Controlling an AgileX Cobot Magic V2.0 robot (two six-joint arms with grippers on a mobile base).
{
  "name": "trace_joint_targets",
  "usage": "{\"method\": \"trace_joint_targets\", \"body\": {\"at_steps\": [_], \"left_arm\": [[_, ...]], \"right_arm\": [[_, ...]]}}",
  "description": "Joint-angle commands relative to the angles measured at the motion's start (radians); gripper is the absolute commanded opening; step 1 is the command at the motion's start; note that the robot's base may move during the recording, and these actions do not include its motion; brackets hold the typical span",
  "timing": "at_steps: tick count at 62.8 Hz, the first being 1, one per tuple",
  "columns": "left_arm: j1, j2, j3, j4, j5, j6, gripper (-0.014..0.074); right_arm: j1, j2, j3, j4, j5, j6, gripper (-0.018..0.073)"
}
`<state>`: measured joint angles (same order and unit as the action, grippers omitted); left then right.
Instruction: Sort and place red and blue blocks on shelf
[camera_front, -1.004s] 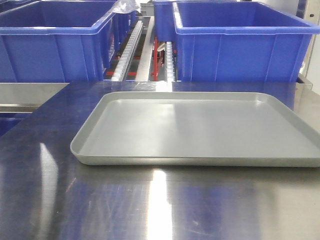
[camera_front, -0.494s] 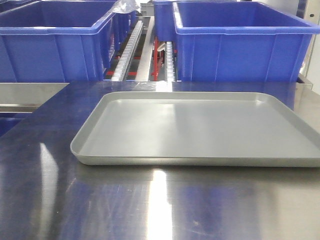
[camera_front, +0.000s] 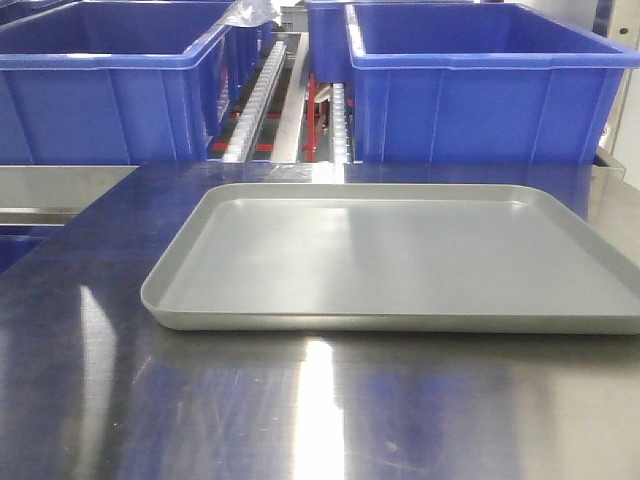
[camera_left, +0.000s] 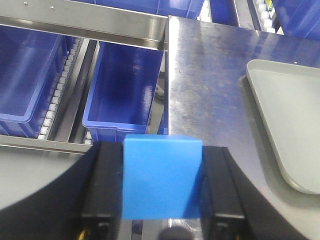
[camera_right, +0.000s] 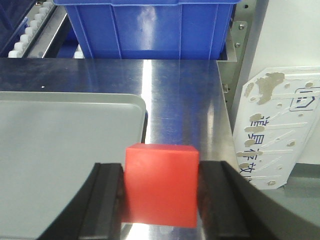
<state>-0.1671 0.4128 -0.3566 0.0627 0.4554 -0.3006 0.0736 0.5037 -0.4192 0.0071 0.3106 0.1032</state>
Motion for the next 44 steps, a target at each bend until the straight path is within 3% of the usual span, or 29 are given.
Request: {"method": "trace_joint_targets", "body": {"at_steps": [1, 44], "left_arm": [[0.001, 0.005, -0.029, 0.007, -0.081, -0.006, 0.0125], [0.001, 0.005, -0.029, 0.007, -0.081, -0.006, 0.0125]], "right_arm": [[-0.007, 0.001, -0.028, -0.007, -0.088, -0.001, 0.0057], [-0.007, 0.001, -0.028, -0.007, -0.088, -0.001, 0.0057]]}}
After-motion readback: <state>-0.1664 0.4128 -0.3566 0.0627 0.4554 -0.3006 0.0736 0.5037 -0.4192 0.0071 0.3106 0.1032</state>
